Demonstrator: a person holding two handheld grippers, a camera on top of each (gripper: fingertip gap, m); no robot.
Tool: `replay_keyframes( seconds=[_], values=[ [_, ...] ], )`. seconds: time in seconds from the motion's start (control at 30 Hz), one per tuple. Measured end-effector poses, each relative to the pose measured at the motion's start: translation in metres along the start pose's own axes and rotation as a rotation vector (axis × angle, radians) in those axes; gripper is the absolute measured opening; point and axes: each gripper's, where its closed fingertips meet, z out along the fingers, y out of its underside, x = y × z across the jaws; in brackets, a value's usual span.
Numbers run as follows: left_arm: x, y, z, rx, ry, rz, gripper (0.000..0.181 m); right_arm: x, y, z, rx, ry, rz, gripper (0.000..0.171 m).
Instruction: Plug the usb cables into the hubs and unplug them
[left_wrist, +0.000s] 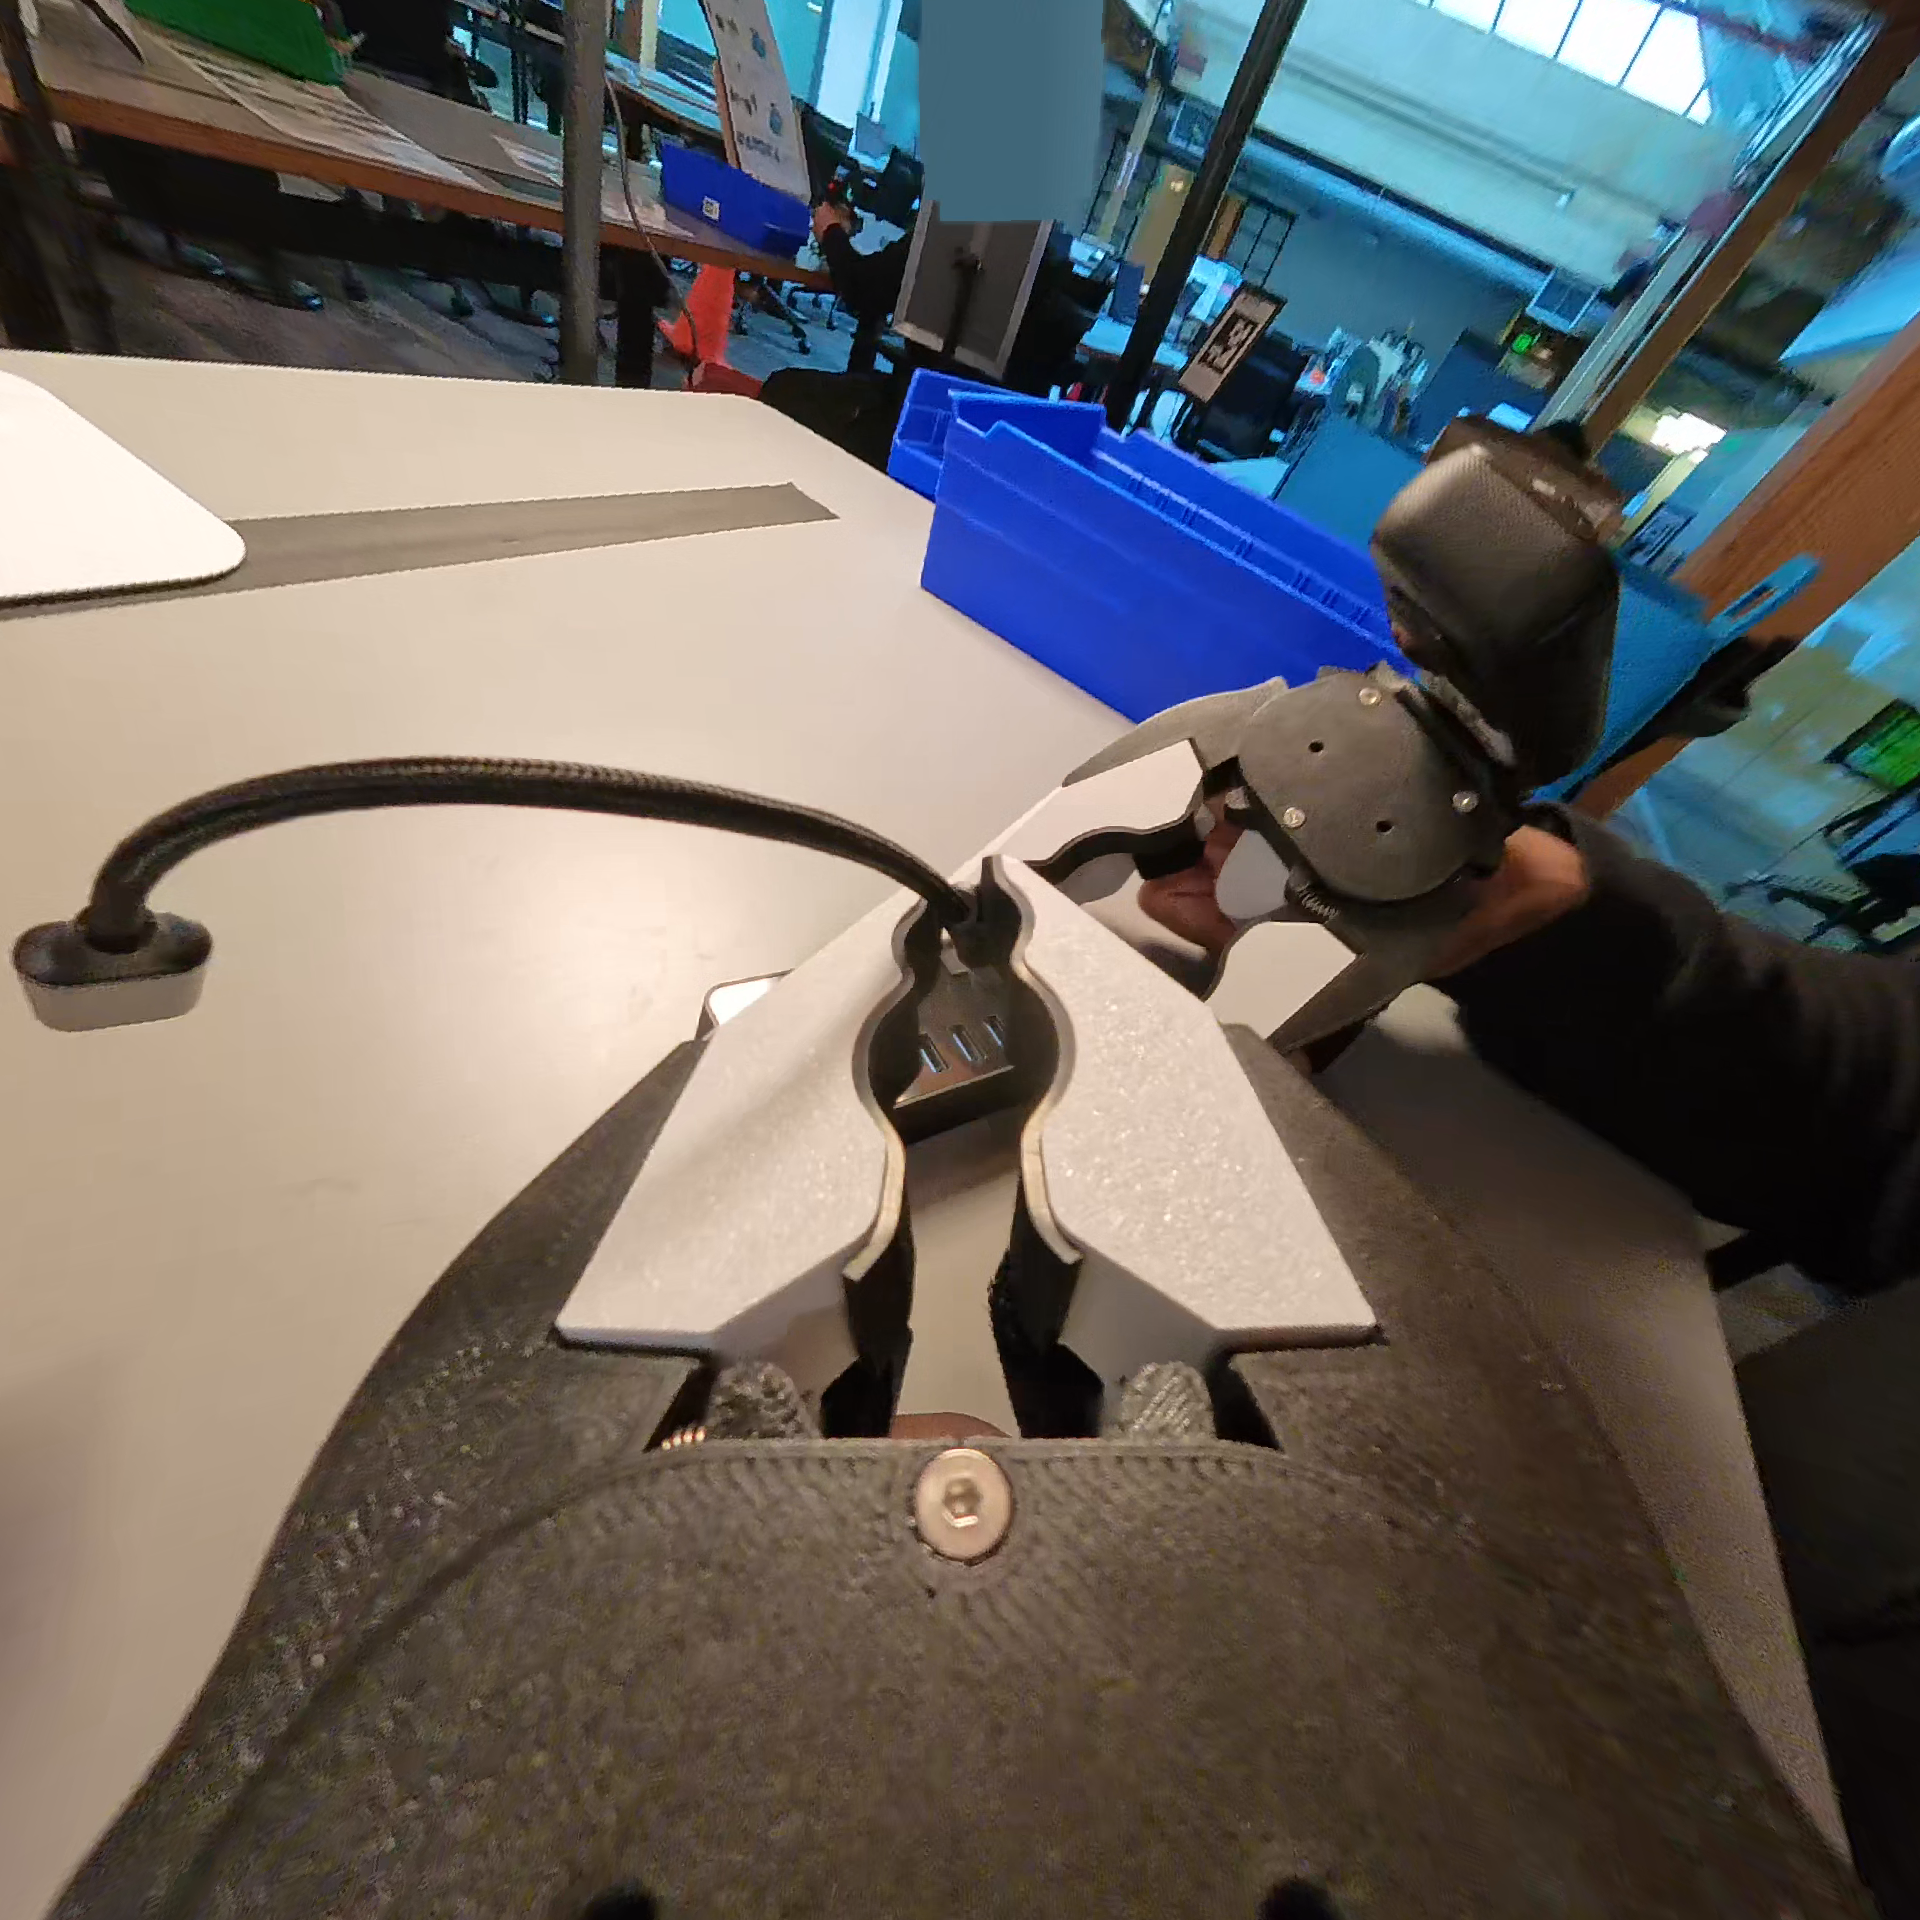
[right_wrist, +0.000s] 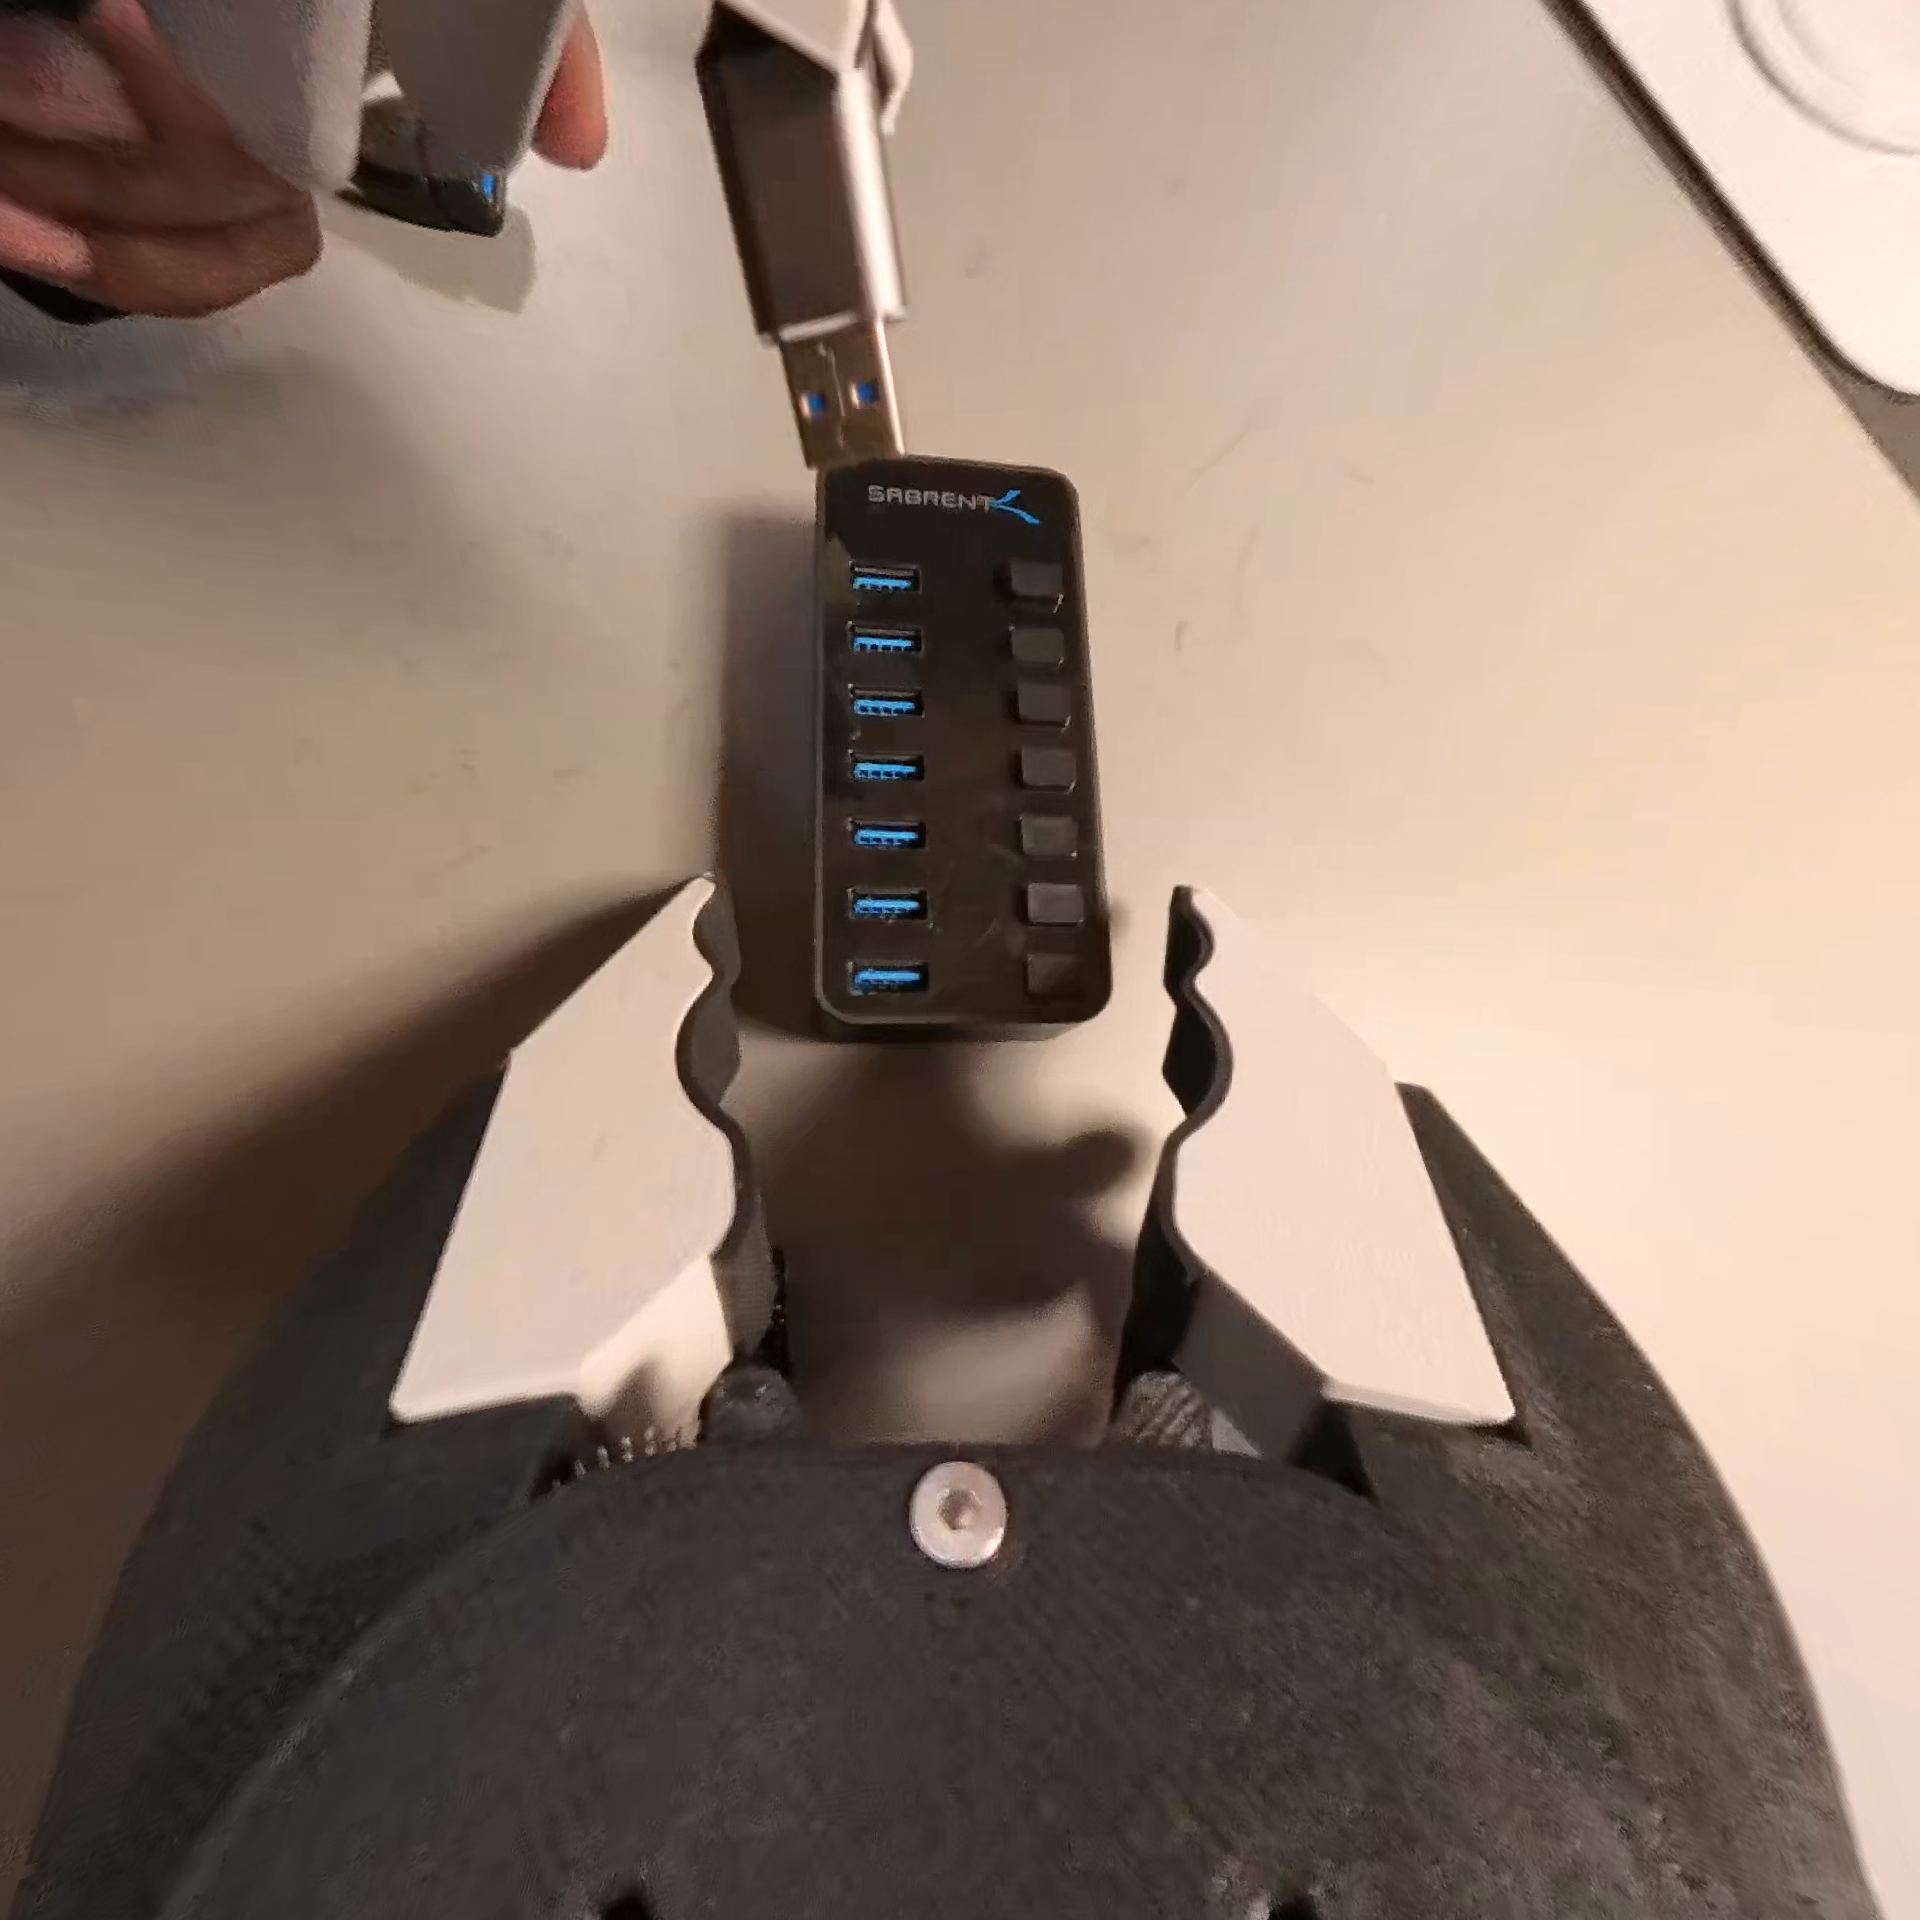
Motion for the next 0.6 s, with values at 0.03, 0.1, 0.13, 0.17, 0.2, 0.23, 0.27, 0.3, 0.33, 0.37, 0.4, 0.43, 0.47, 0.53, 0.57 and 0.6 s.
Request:
replay_keyframes(
  seconds=[0.03,0.1,0.13,0.17,0.2,0.23,0.27,0.3,0.33,0.37,0.4,0.43,0.47,0.53,0.57,0.6],
  values=[
    [0.001,0.001,0.001,-0.006,-0.011,0.019,0.010,-0.002,0.000,0.000,-0.011,-0.007,0.009,0.077],
    [0.002,0.003,0.002,-0.017,-0.025,0.053,0.010,0.002,-0.001,0.001,-0.016,0.033,0.013,0.058],
    [0.003,0.005,0.002,-0.024,-0.030,0.067,0.010,0.002,-0.002,0.001,-0.008,0.040,-0.006,0.058],
    [0.003,0.007,0.003,-0.030,-0.036,0.081,0.010,0.003,-0.003,0.001,0.005,0.055,-0.023,0.058],
    [0.004,0.009,0.004,-0.035,-0.041,0.093,0.010,0.004,-0.006,0.000,0.023,0.081,-0.045,0.057],
    [0.004,0.011,0.005,-0.042,-0.044,0.106,0.010,0.007,-0.010,0.000,0.043,0.119,-0.075,0.057],
    [0.005,0.014,0.006,-0.052,-0.046,0.123,0.010,0.008,-0.014,-0.001,0.065,0.157,-0.113,0.057],
    [0.006,0.017,0.007,-0.062,-0.049,0.143,0.010,0.009,-0.020,-0.003,0.090,0.189,-0.149,0.057],
    [0.006,0.019,0.008,-0.070,-0.056,0.166,0.010,0.008,-0.026,-0.005,0.113,0.216,-0.178,0.057],
    [0.005,0.022,0.009,-0.077,-0.067,0.191,0.010,0.007,-0.031,-0.007,0.132,0.239,-0.199,0.057],
    [0.005,0.023,0.010,-0.084,-0.077,0.217,0.010,0.006,-0.035,-0.008,0.148,0.260,-0.221,0.057],
    [0.004,0.025,0.010,-0.092,-0.085,0.240,0.010,0.006,-0.039,-0.010,0.164,0.284,-0.240,0.056],
    [0.004,0.025,0.010,-0.091,-0.094,0.256,0.011,0.005,-0.044,-0.012,0.180,0.310,-0.260,0.056],
    [0.005,0.022,0.009,-0.071,-0.098,0.267,0.010,0.003,-0.049,-0.014,0.201,0.338,-0.298,0.056],
    [0.005,0.021,0.009,-0.070,-0.101,0.266,0.010,0.002,-0.051,-0.014,0.210,0.345,-0.306,0.056],
    [0.005,0.021,0.008,-0.069,-0.102,0.262,0.010,0.002,-0.052,-0.014,0.211,0.352,-0.314,0.056]
  ],
)
